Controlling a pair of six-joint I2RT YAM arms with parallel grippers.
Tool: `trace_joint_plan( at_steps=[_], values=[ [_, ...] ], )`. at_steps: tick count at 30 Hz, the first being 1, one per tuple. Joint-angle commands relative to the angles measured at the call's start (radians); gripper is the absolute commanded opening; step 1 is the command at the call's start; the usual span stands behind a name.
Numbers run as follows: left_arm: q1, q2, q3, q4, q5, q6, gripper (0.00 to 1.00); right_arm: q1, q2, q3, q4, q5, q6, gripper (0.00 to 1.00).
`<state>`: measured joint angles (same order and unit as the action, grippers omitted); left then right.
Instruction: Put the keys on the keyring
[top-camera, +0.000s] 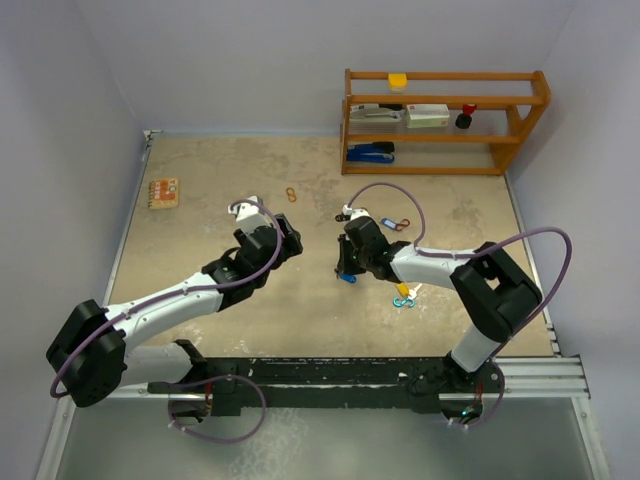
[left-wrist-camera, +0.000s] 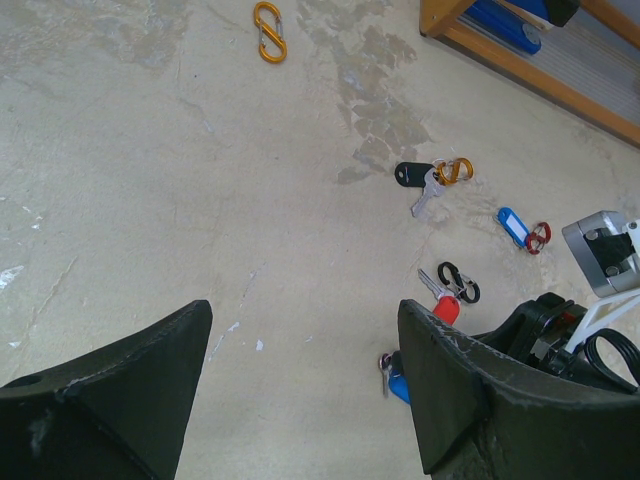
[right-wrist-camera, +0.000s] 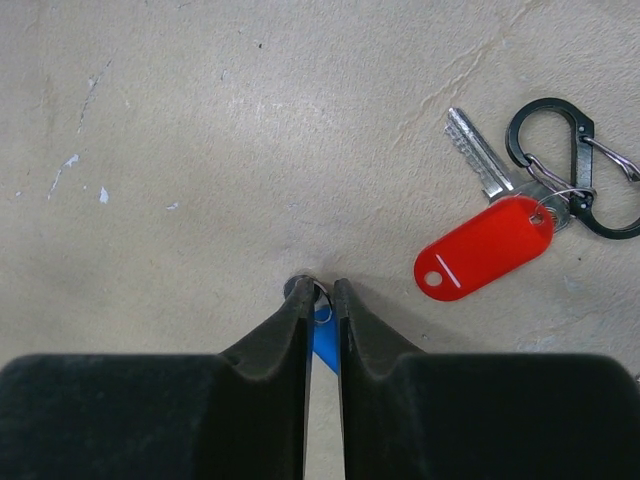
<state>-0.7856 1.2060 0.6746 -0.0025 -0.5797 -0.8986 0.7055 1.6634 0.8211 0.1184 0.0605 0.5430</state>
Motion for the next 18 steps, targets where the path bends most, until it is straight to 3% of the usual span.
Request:
trace_joint_plan(
  at_steps=[1, 7, 12, 18],
  values=[
    [0.006, -0.012, -0.001, 0.027, -0.008, -0.002, 0.72, -0.004, -0.017, 0.019, 0.014, 0.010, -0.021, 0.17],
    [0.007, -0.004, 0.005, 0.029, -0.005, 0.001, 0.72, -0.004, -0.020, 0.023, 0.006, 0.018, -0.025, 0.14],
    [0.008, 0.000, 0.005, 0.032, -0.005, 0.001, 0.72, -0.003, -0.055, 0.007, 0.018, 0.047, -0.032, 0.34],
    [0.008, 0.002, 0.009, 0.032, -0.004, 0.003, 0.72, 0.003, -0.100, 0.004, 0.019, 0.100, -0.078, 0.36]
  ],
)
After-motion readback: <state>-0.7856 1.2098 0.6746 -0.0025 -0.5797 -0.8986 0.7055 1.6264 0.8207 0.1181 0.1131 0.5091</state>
